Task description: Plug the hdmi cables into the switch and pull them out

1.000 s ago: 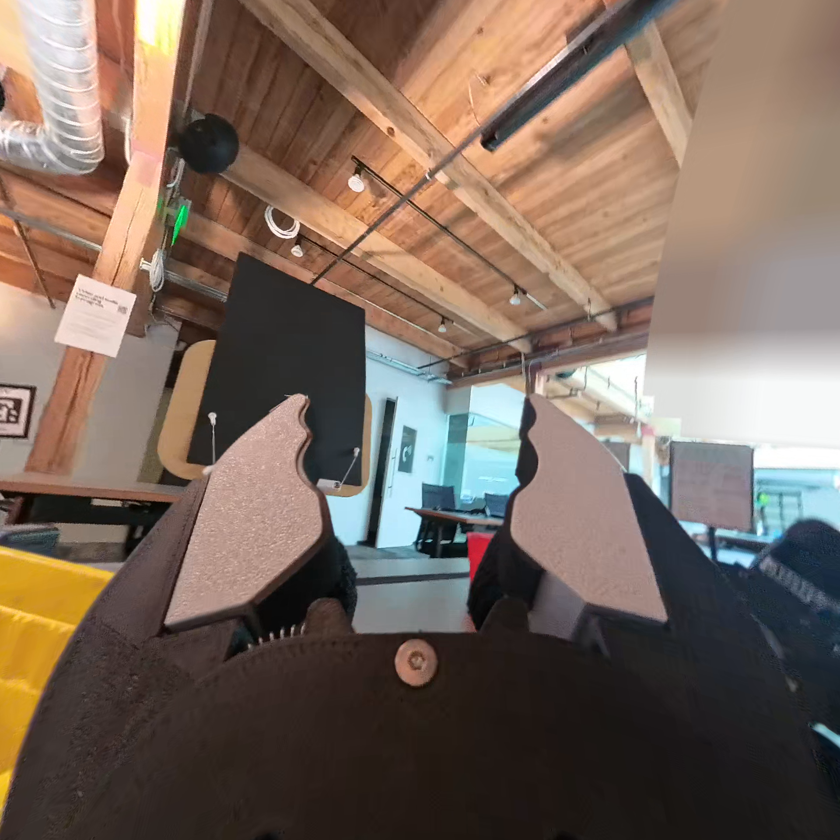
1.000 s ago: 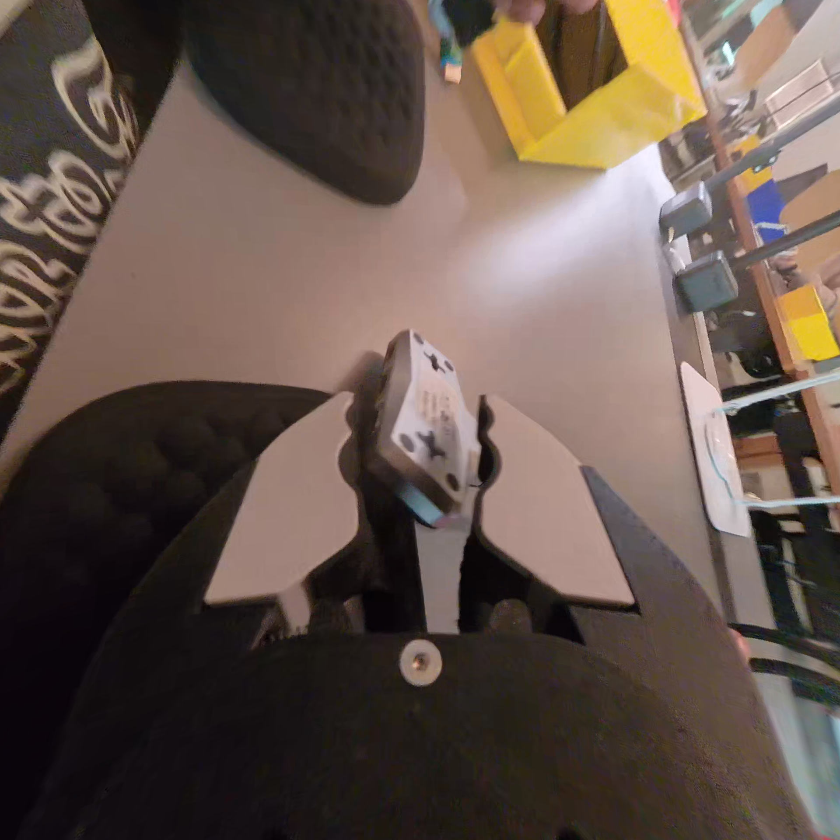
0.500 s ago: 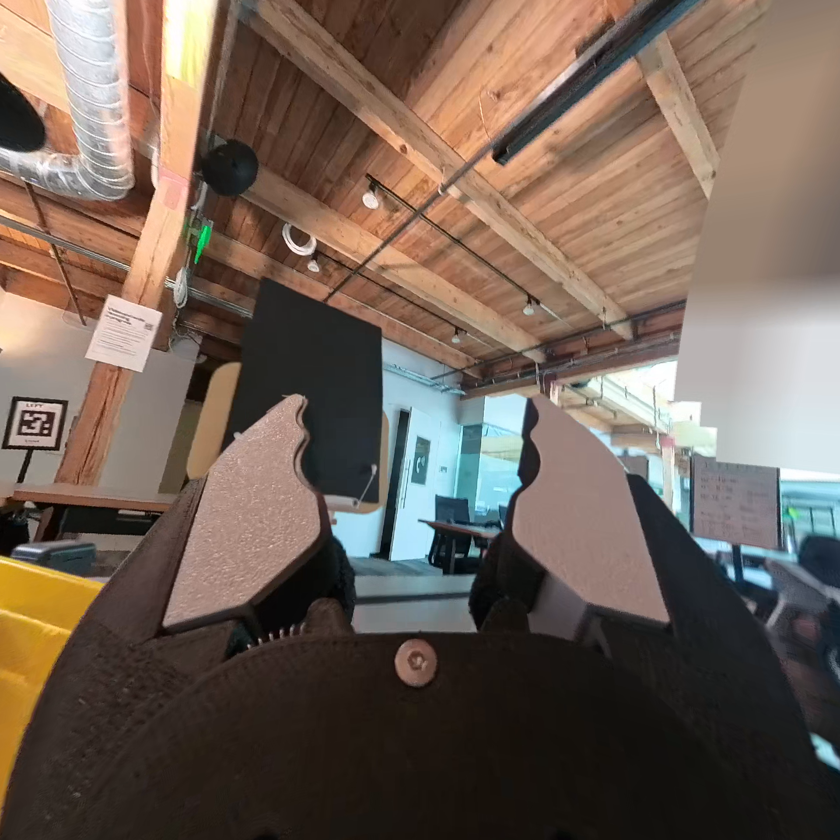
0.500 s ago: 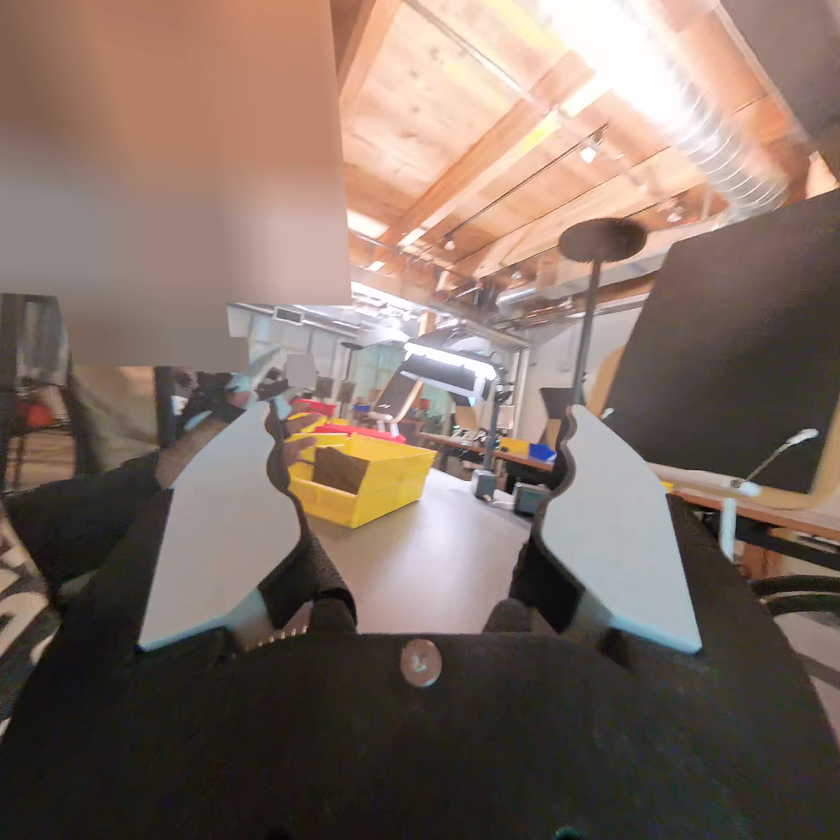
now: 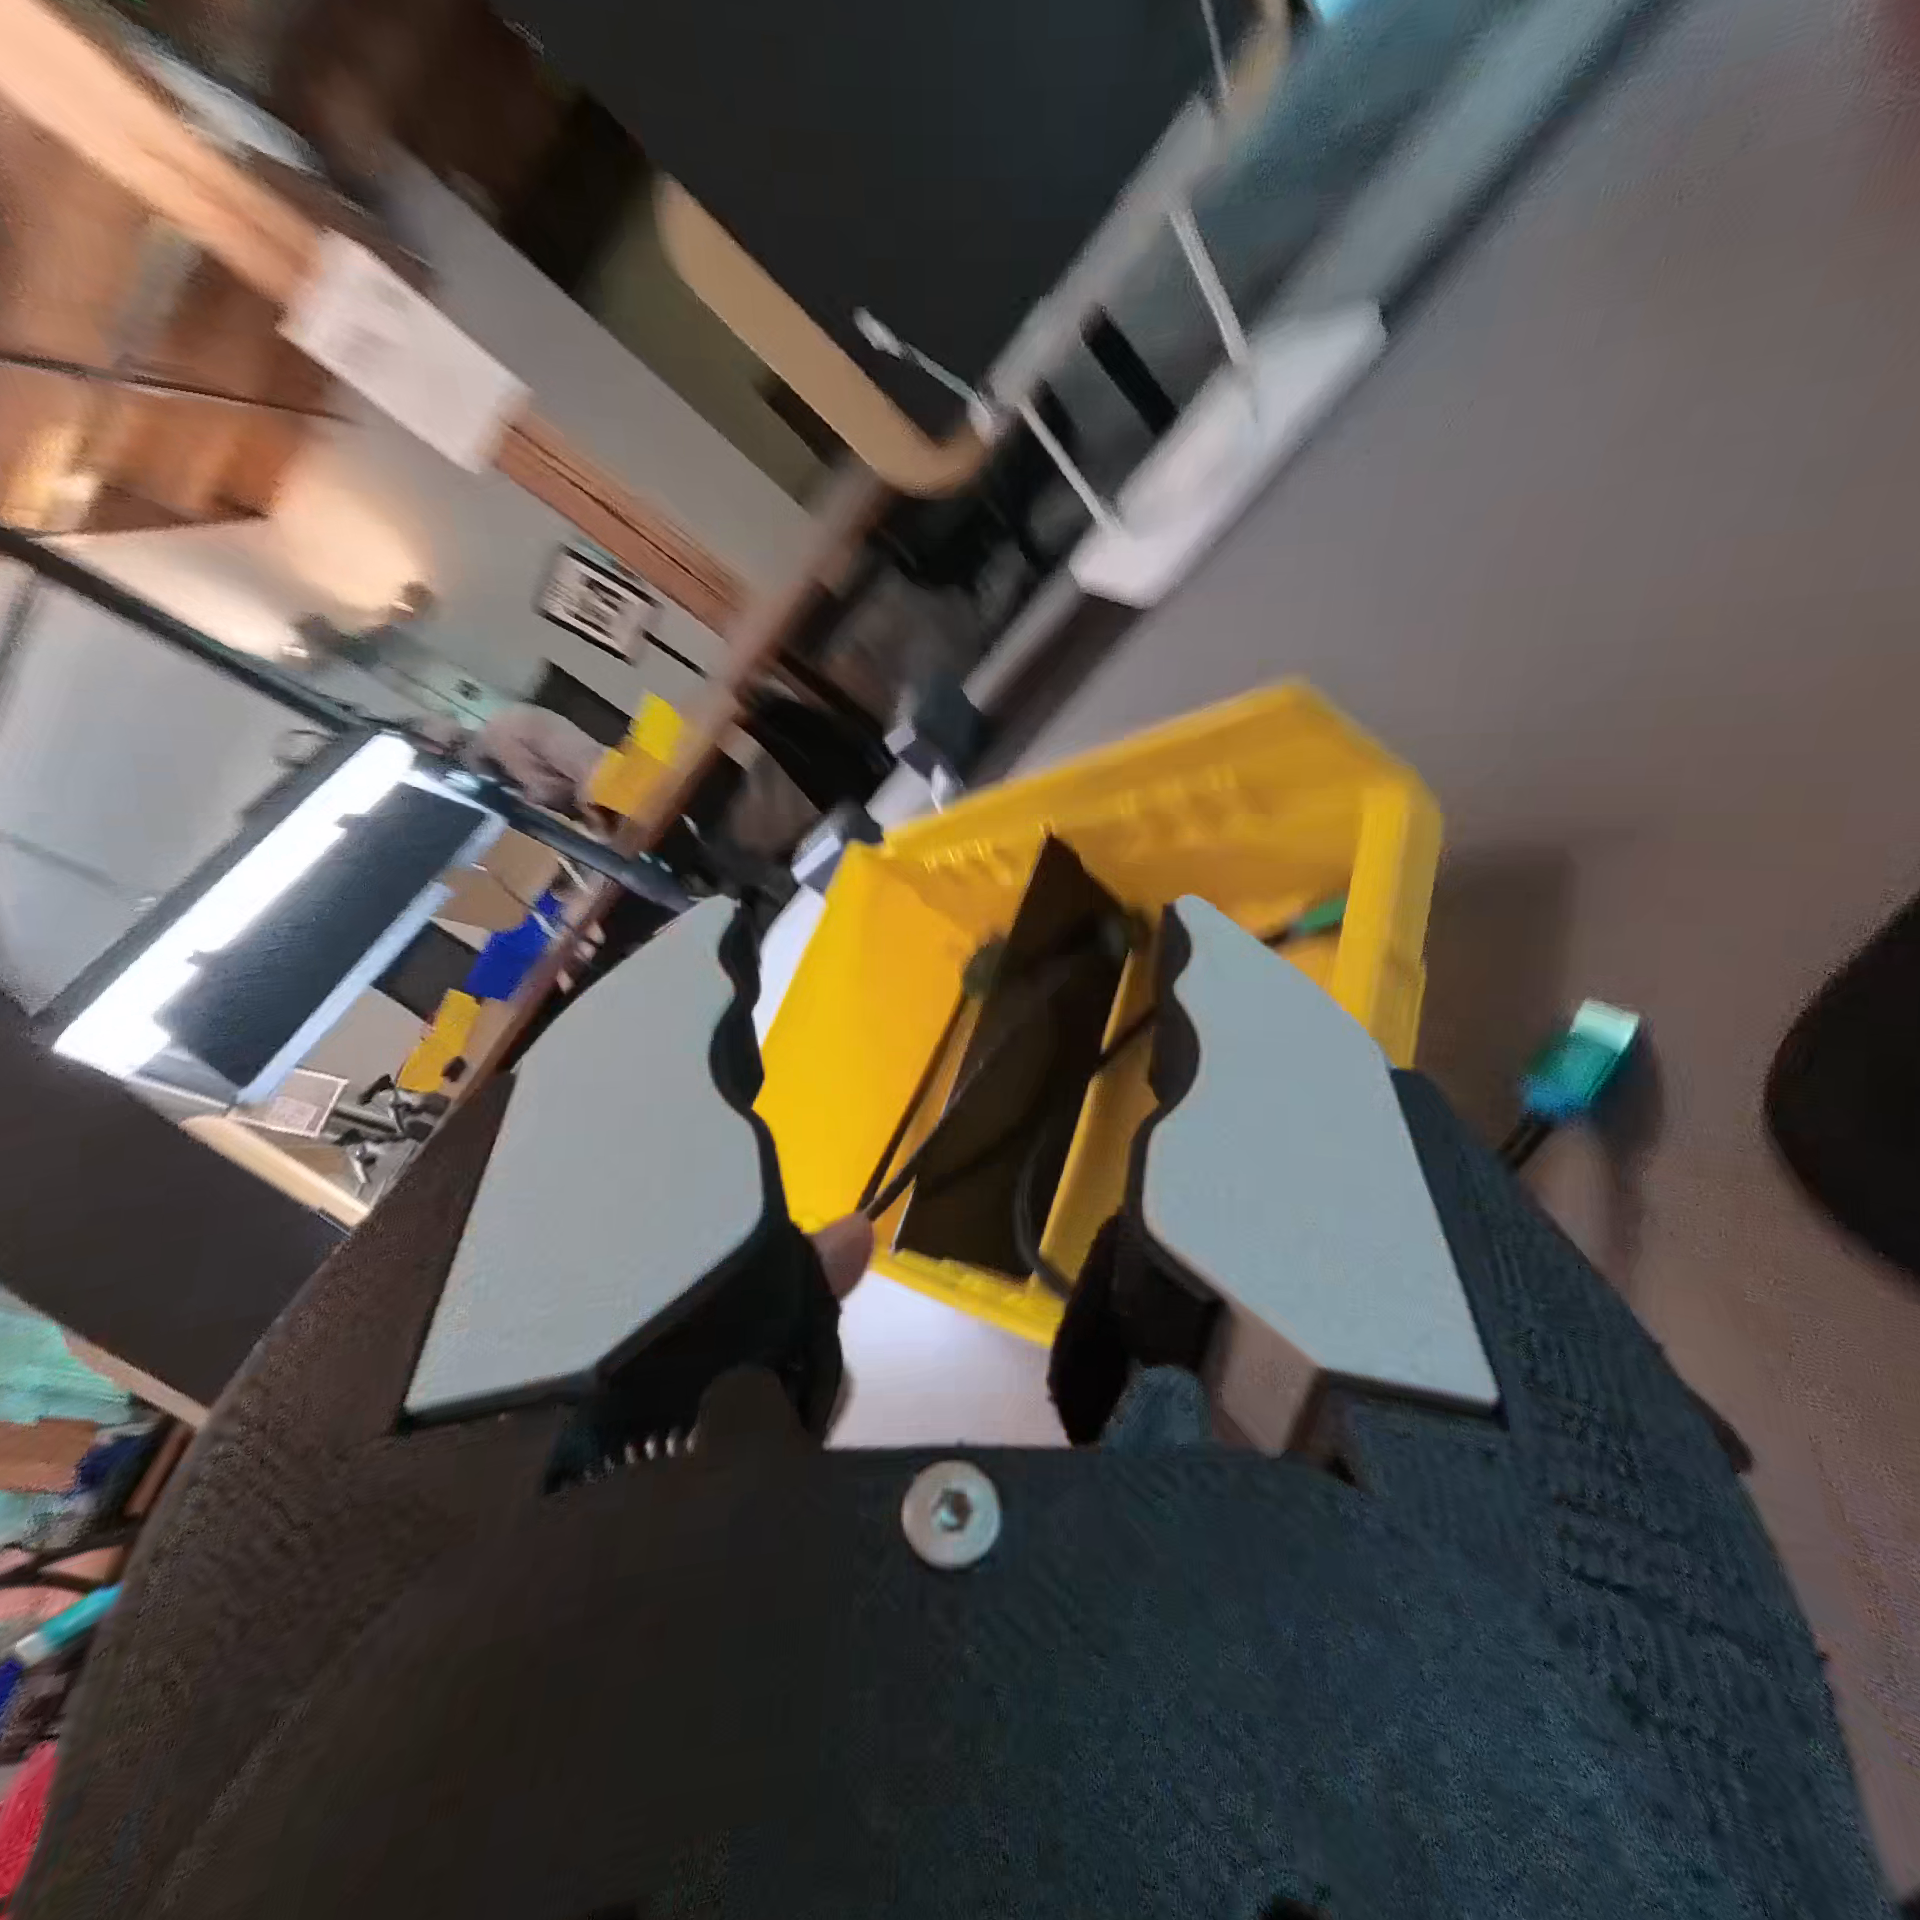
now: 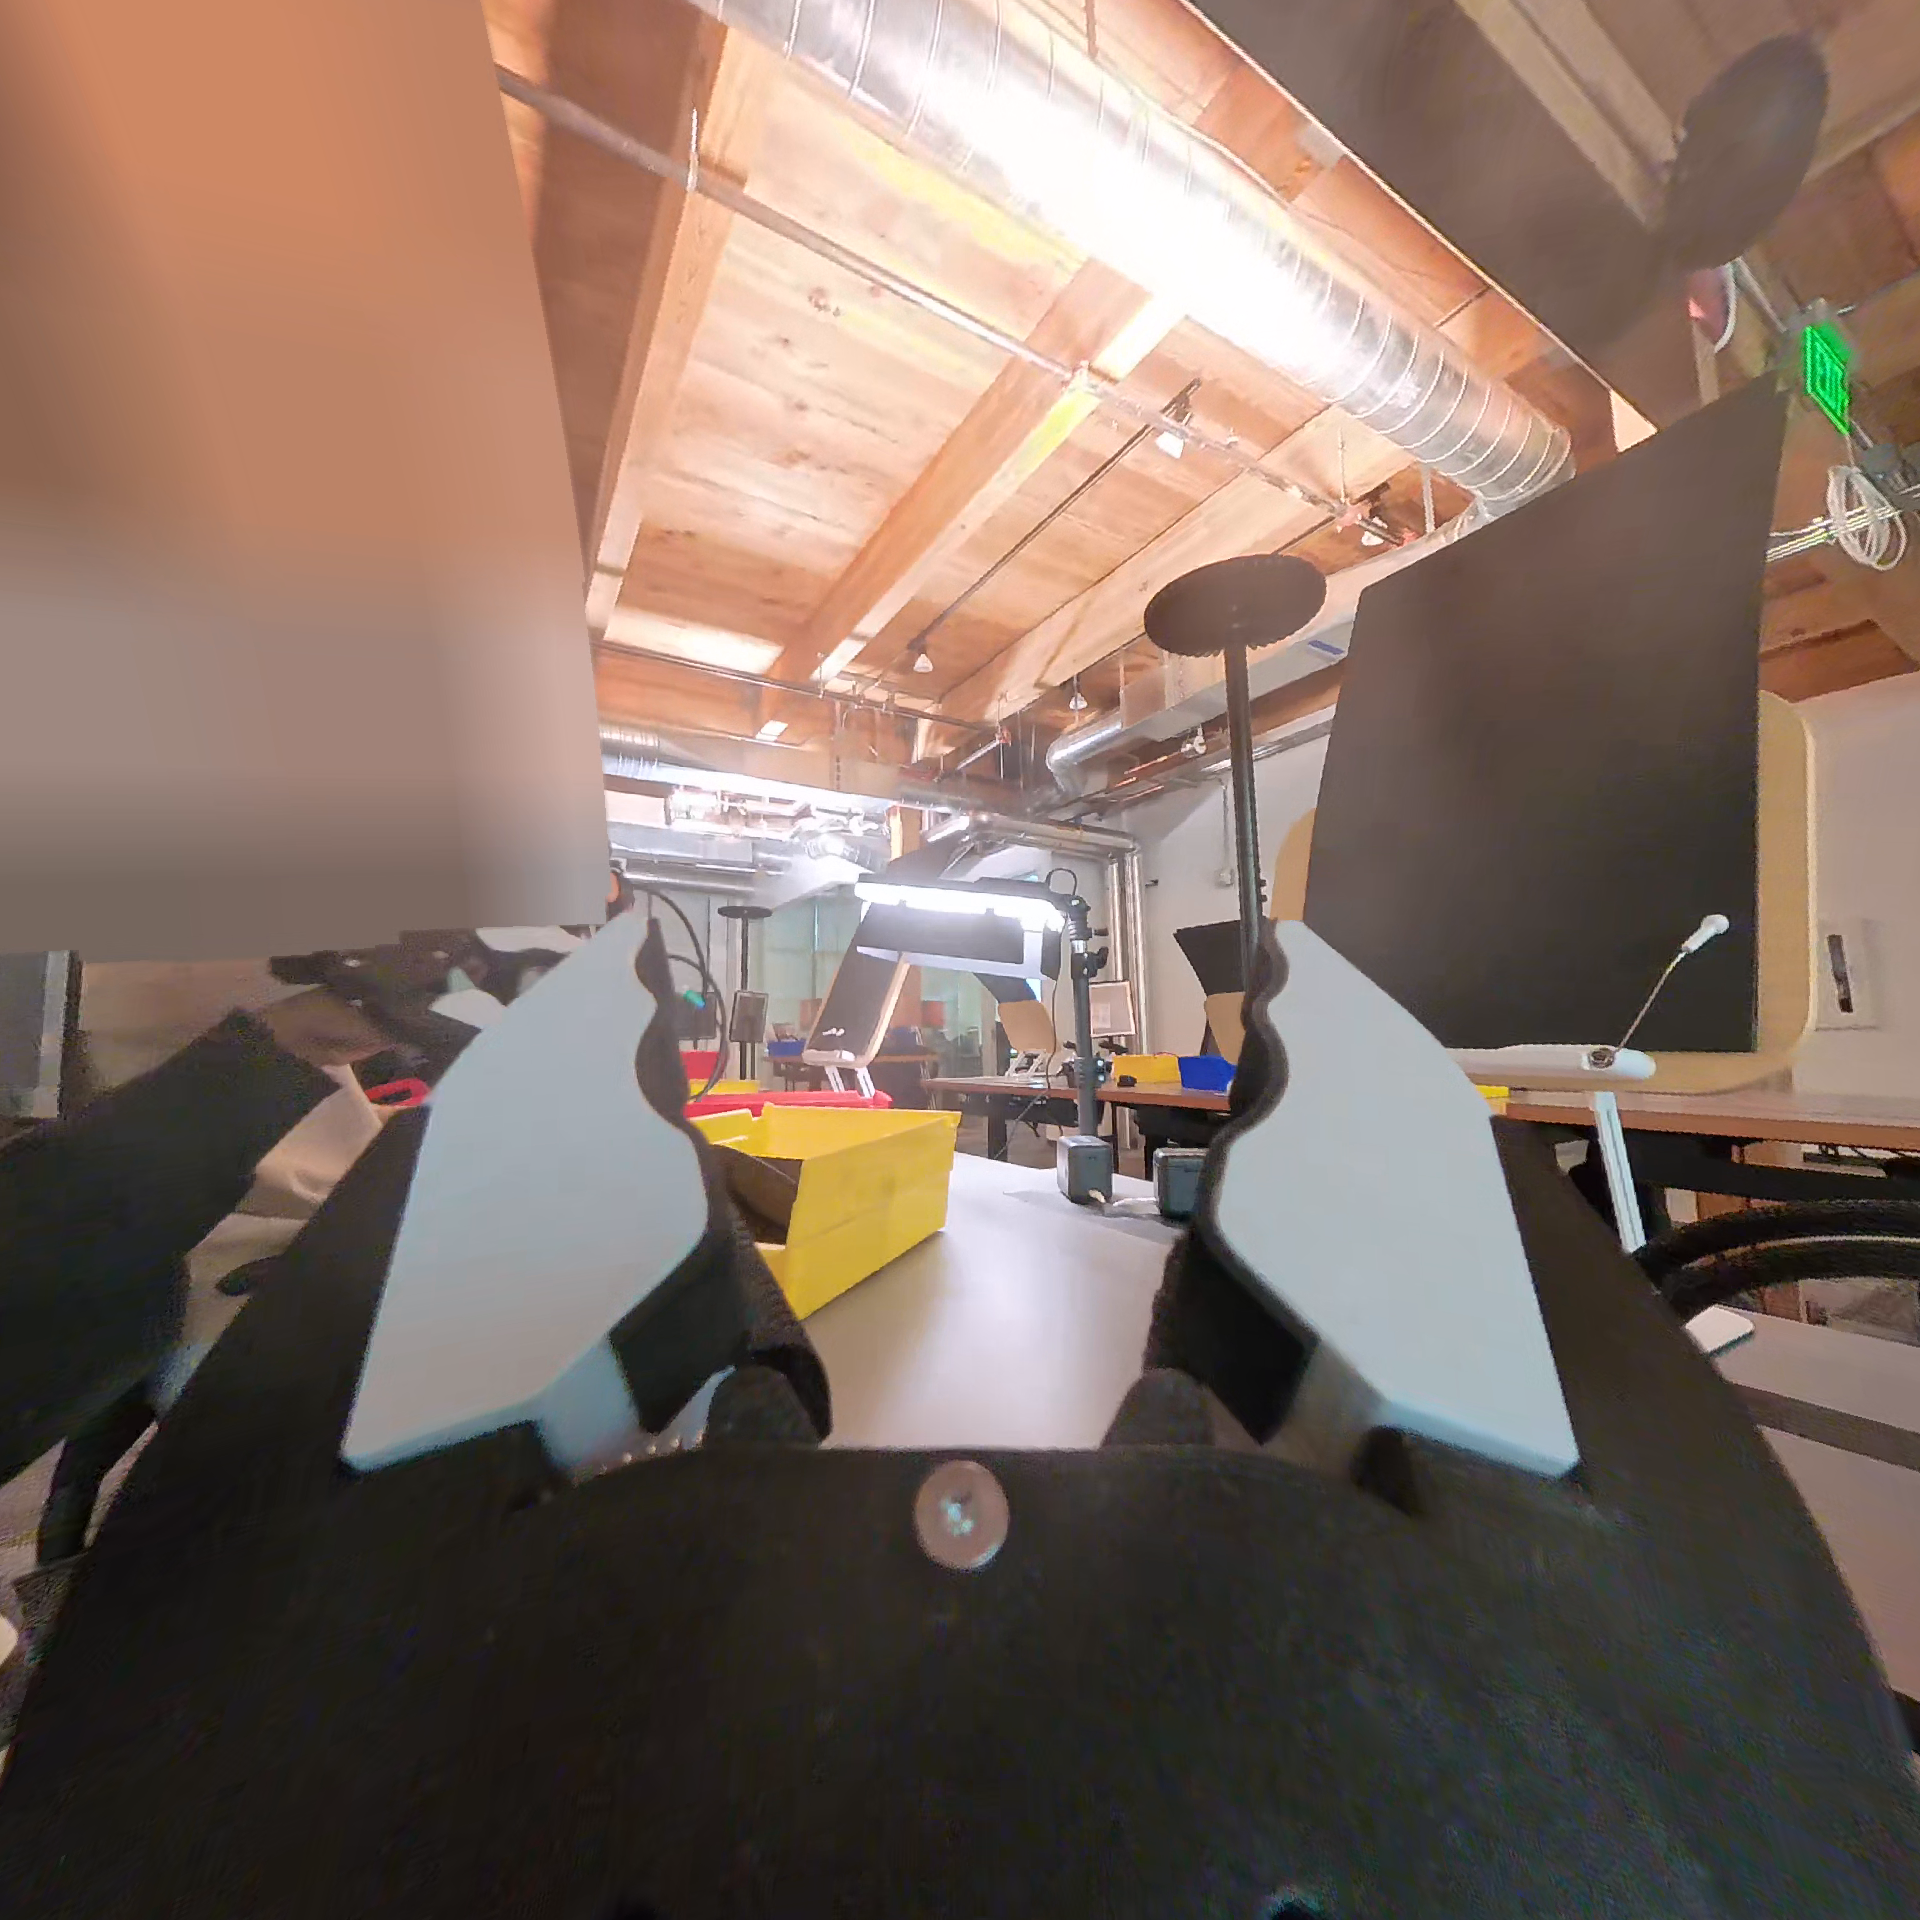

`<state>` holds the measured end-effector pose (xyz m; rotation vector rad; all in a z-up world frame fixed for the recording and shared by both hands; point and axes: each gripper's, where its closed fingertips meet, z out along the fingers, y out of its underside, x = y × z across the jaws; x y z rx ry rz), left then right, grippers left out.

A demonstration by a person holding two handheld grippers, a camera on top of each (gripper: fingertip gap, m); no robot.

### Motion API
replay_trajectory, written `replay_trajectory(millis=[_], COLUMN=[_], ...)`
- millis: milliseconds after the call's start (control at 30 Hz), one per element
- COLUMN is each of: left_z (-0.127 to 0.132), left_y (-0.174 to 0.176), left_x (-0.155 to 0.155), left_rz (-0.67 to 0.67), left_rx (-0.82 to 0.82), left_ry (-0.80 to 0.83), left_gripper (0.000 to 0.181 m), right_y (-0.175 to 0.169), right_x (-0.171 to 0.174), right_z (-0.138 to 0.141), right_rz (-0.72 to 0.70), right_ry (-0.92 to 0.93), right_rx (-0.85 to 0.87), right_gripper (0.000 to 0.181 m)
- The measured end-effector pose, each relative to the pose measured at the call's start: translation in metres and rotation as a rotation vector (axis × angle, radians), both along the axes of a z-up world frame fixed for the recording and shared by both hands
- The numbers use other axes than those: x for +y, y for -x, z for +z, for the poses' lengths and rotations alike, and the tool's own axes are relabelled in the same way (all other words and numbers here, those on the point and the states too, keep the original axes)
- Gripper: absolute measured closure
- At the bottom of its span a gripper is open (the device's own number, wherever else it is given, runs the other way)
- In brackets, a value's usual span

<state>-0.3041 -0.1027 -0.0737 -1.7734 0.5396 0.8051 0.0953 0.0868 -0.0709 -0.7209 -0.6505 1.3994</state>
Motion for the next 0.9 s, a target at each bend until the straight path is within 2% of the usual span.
replay_trajectory(millis=[100,167,233,333,400,467,533,633,767,900], left_z=[-0.032,-0.059,-0.079,-0.099,-0.110,-0.111,-0.100,-0.070,0.003,0.084], left_y=[0.039,0.071,0.099,0.115,0.118,0.130,0.141,0.141,0.136,0.104], left_x=[0.025,0.033,0.038,0.044,0.045,0.045,0.046,0.049,0.055,0.051], left_rz=[0.025,0.069,0.113,0.101,0.091,0.121,0.160,0.198,0.270,0.305], left_rx=[0.128,0.171,0.182,0.142,0.106,0.163,0.259,0.321,0.344,0.392], left_ry=[0.300,0.515,0.657,0.757,0.805,0.822,0.787,0.658,0.330,-0.071], left_gripper=[0.111,0.121,0.131,0.143,0.143,0.159,0.174,0.175,0.175,0.176], right_y=[0.003,0.005,0.004,0.002,0.001,0.001,0.000,0.000,0.001,0.003], right_x=[0.001,0.000,0.001,0.002,0.003,0.002,0.001,0.001,0.000,0.000], right_z=[-0.002,-0.003,-0.003,-0.001,-0.001,0.000,0.001,0.001,0.000,-0.001], right_rz=[0.002,0.011,0.008,0.008,0.010,0.009,0.008,0.004,-0.002,-0.018], right_ry=[0.004,0.010,0.006,0.012,0.018,0.017,0.010,0.002,-0.002,-0.012], right_rx=[-0.013,-0.021,-0.021,-0.011,-0.007,-0.004,-0.002,-0.005,-0.013,-0.027], right_gripper=[0.078,0.078,0.078,0.079,0.079,0.080,0.081,0.081,0.081,0.082])
